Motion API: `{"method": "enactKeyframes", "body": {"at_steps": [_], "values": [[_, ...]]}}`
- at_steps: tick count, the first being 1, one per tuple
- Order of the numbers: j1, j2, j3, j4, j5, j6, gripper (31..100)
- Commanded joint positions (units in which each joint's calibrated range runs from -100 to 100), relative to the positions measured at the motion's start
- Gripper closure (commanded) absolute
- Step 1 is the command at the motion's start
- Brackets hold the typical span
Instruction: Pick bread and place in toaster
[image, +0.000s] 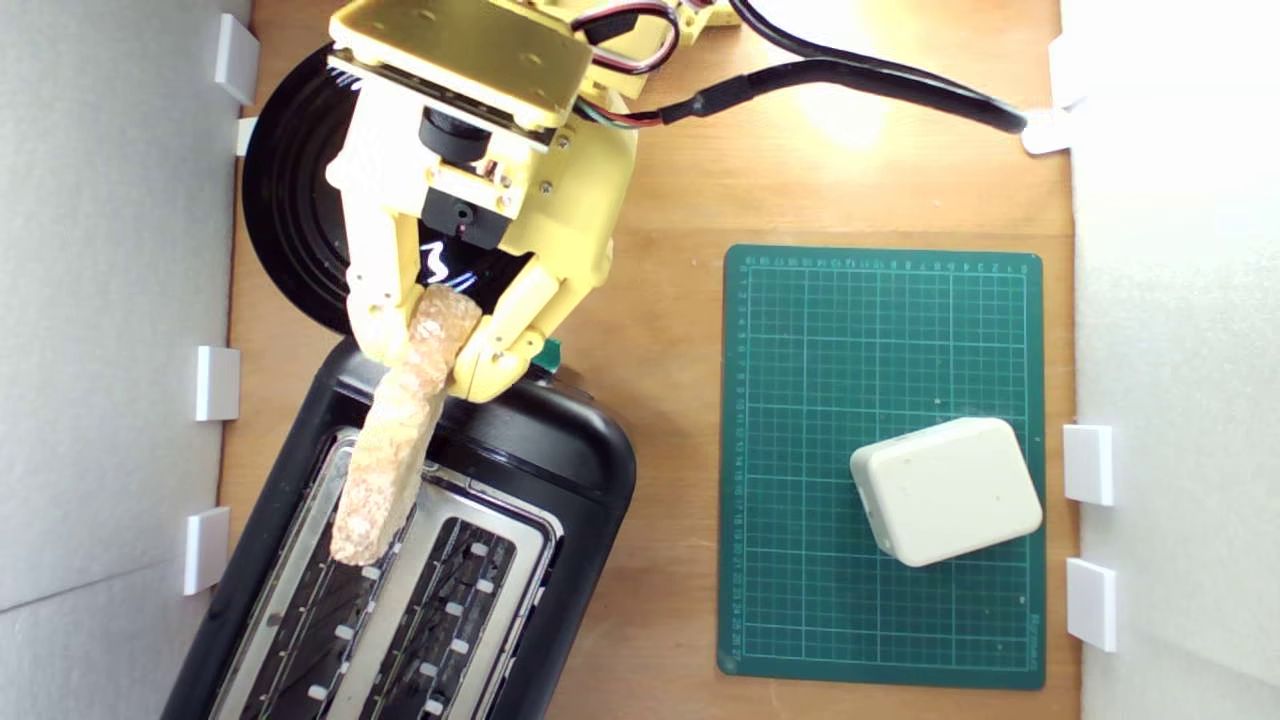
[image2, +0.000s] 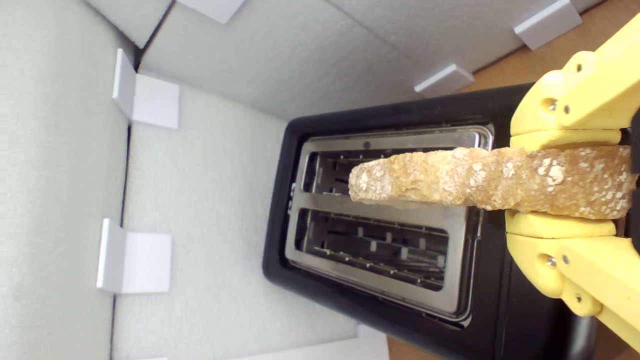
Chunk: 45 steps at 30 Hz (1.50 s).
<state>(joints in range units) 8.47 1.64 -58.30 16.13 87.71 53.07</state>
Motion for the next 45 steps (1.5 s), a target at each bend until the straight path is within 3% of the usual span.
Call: {"method": "enactKeyframes", "body": {"at_steps": [1, 13, 45], "values": [[0.8, -0.6, -3.0, 0.3, -2.7, -0.3, 75.1], [3.9, 1.5, -2.9, -0.4, -4.3, -0.1, 75.1], [3.8, 4.9, -2.8, -0.5, -6.7, -1.8, 75.1]]}}
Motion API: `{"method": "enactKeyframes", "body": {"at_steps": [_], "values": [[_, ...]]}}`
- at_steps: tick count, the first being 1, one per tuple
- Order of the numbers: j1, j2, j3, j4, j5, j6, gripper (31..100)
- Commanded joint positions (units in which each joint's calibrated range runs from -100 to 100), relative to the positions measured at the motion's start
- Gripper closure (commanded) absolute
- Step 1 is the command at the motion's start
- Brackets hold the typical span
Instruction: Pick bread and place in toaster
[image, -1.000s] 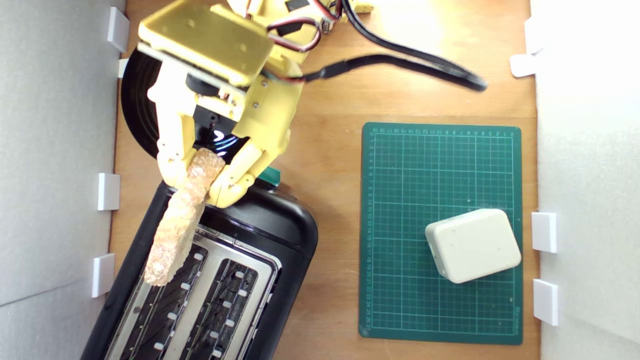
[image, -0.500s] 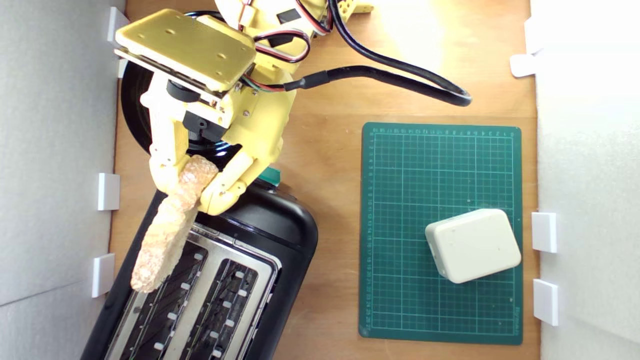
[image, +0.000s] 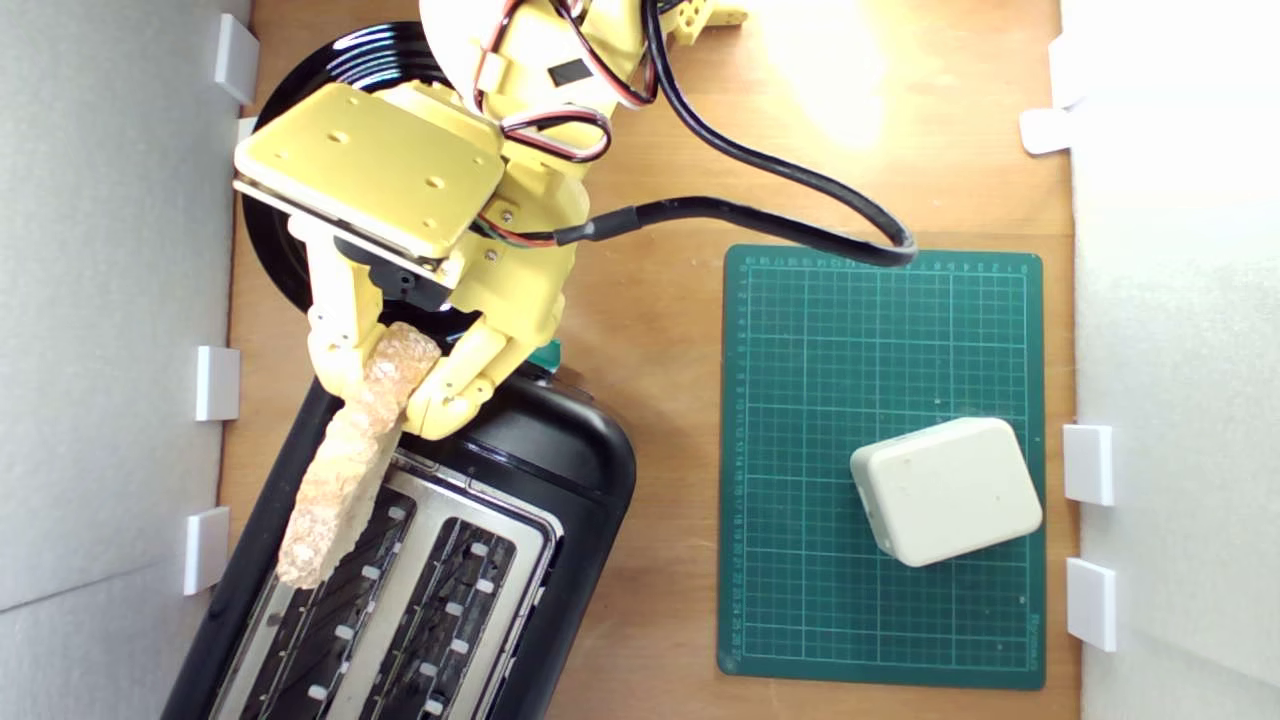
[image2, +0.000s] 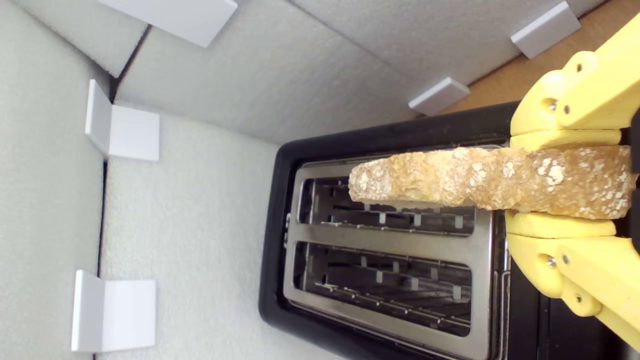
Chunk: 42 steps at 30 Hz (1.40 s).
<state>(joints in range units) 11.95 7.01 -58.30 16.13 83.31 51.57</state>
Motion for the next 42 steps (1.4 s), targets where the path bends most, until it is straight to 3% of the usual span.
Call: {"method": "enactKeyframes", "body": {"at_steps": [1, 28, 34, 42], "values": [[0.4, 0.0, -2.9, -1.3, -2.2, -0.3, 75.1], [0.9, 2.7, -2.7, -1.6, -5.6, -1.4, 75.1], [2.9, 3.3, -2.6, -3.8, -5.6, -1.4, 75.1], [3.0, 5.5, -2.6, -3.8, -5.7, -1.4, 75.1]]}}
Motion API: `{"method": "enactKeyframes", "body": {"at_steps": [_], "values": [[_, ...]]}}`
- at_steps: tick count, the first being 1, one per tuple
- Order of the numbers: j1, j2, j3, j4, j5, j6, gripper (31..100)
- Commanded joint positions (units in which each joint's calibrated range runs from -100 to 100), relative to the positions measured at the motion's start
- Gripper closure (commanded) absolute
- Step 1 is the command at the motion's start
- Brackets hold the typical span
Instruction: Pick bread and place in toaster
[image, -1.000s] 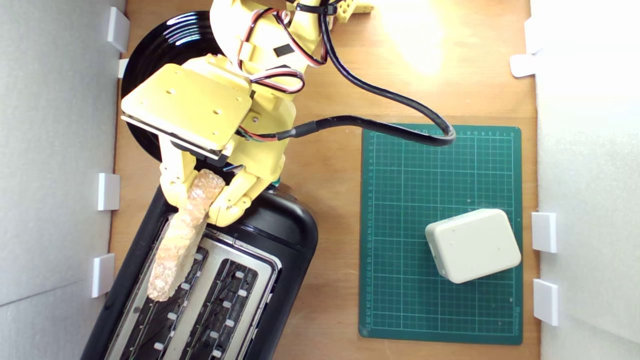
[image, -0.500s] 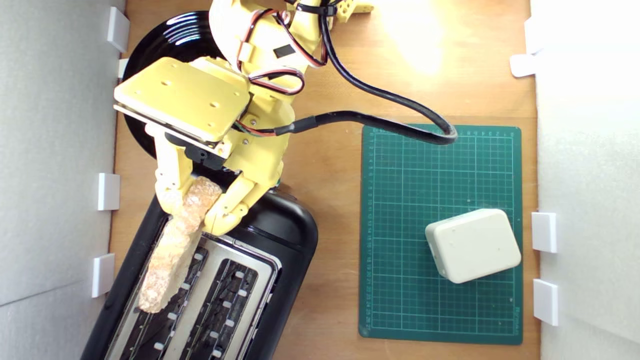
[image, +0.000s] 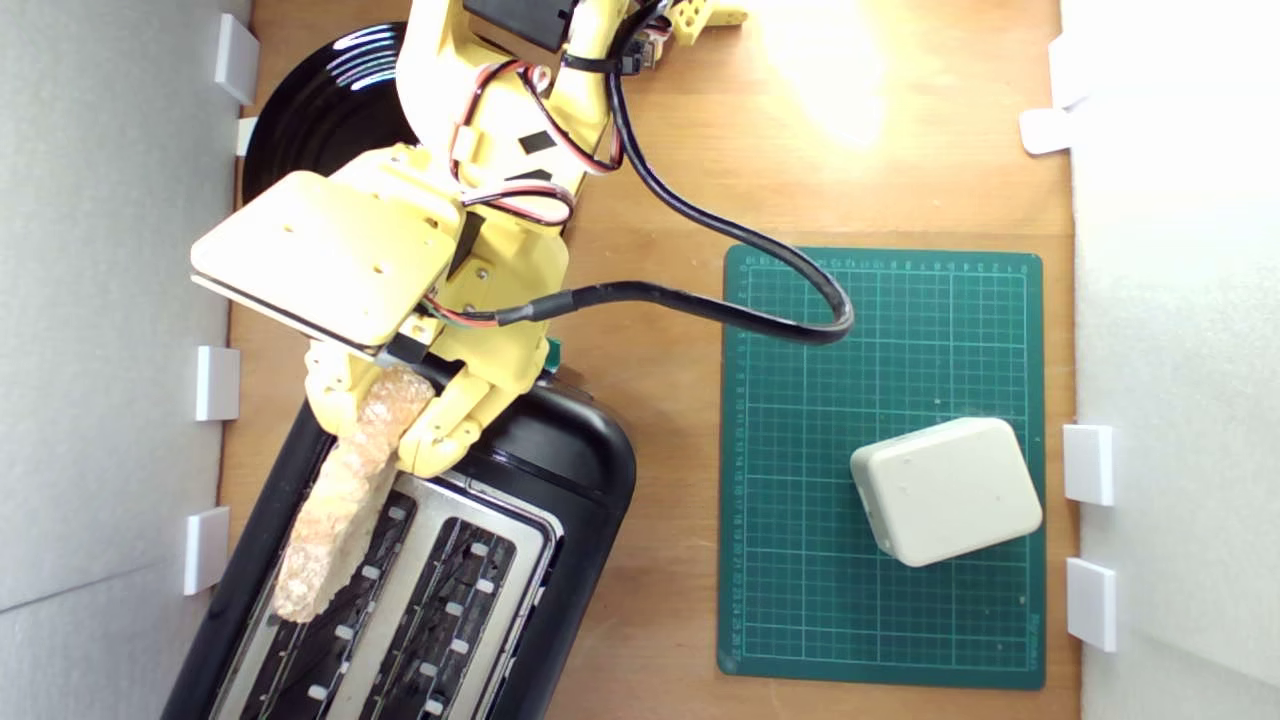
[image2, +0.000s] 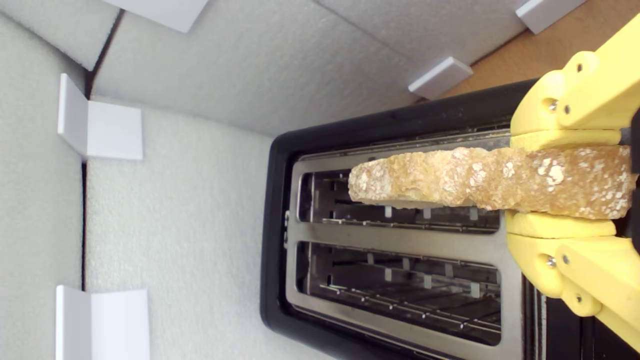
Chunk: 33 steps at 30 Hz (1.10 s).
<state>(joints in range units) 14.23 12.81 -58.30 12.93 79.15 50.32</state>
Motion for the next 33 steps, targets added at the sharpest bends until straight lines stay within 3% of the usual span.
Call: {"method": "enactKeyframes", "body": {"at_steps": [1, 8, 18, 23, 33], "values": [[0.7, 0.0, -2.7, -0.6, -1.6, -0.2, 75.1], [0.8, 1.4, -2.6, -3.0, -1.5, -1.0, 75.1], [0.8, 3.3, -2.5, -3.4, -1.6, -1.4, 75.1], [2.0, 4.7, -2.8, -6.7, -1.7, -1.0, 75.1], [2.7, 5.6, -2.8, -5.9, -1.8, -0.9, 75.1]]}}
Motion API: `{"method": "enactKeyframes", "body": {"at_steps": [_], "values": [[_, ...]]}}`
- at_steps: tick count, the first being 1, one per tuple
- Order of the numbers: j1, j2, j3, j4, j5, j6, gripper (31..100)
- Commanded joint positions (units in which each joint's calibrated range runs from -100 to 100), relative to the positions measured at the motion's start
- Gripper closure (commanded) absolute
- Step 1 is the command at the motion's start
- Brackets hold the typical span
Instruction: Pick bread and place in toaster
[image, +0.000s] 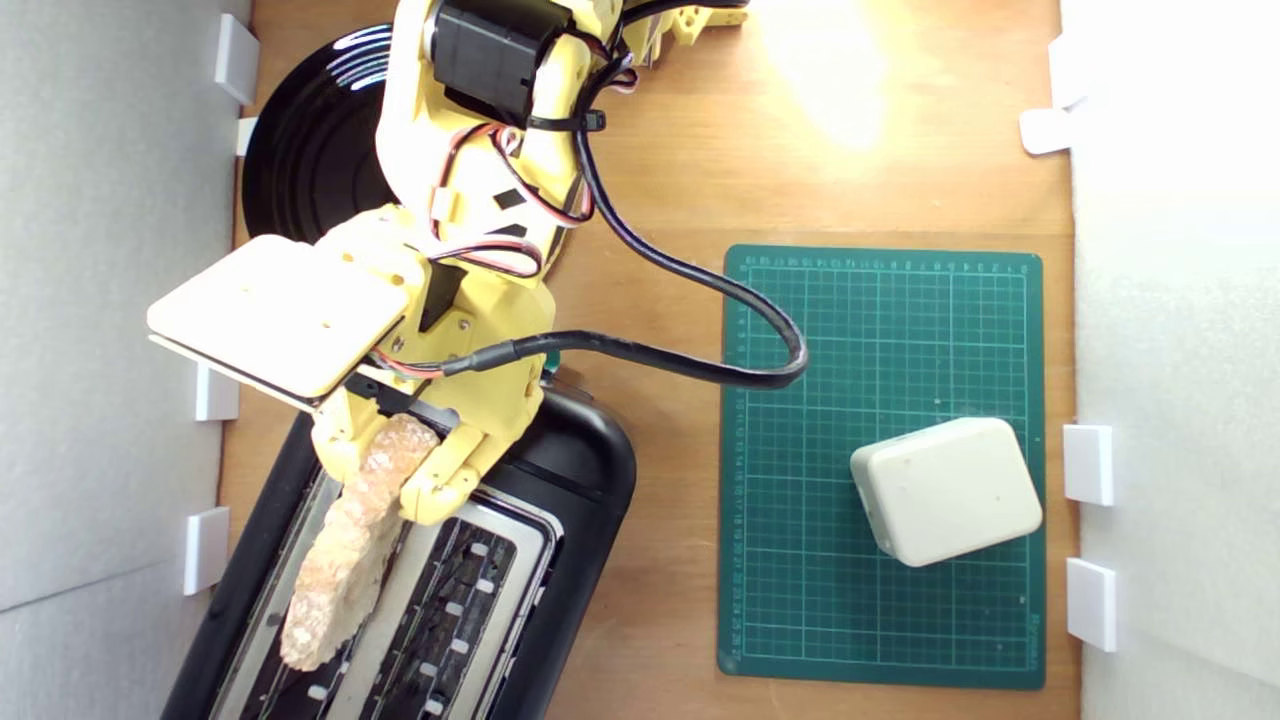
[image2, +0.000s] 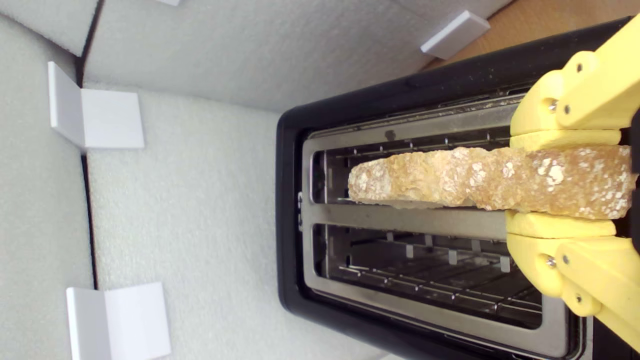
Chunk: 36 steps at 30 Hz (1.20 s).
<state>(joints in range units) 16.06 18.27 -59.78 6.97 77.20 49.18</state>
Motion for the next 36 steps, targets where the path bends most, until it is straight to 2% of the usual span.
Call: {"method": "enactKeyframes", "body": {"at_steps": [1, 15, 28, 31, 36], "values": [[0.9, 0.1, -1.3, 0.0, 0.2, 0.7, 75.1], [3.6, 0.3, -1.2, -0.2, 0.1, 2.2, 75.1], [3.0, 4.7, -1.3, -0.3, -4.2, 1.1, 75.1], [2.8, 5.9, -1.4, 0.2, -4.4, -0.2, 75.1], [1.4, 8.4, -1.5, 3.0, -4.5, -1.5, 74.5]]}}
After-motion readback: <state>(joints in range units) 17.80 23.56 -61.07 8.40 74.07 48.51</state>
